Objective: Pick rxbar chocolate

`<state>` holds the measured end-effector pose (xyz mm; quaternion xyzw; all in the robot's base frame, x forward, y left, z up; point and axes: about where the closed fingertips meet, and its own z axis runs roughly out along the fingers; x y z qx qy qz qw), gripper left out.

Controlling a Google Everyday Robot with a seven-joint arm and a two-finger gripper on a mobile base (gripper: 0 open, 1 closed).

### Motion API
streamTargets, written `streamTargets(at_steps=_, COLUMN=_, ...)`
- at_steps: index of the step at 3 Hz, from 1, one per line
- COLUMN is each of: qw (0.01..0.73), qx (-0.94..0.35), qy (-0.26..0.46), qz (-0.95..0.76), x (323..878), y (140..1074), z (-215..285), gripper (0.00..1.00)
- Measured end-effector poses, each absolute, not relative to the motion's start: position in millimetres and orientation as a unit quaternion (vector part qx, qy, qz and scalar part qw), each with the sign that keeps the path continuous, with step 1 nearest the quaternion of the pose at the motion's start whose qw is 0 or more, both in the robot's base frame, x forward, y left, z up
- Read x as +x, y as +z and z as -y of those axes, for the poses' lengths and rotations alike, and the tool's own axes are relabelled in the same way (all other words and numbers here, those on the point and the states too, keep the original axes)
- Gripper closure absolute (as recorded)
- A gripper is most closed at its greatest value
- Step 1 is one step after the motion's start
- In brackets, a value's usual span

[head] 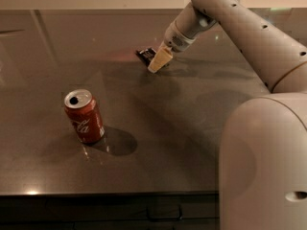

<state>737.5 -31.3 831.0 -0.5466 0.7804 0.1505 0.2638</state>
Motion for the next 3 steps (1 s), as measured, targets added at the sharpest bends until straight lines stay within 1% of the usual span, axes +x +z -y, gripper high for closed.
streamTargets(at_steps=2, qw=0.260, qx=-0.549, qy=0.152, qz=-0.780, x=737.0, y=829.3, z=29.9, gripper=0.88)
streamTargets(at_steps=3, qw=0.260, qx=-0.549, qy=0.153, qz=-0.780, x=737.0, y=830.4, z=30.0, gripper=1.00)
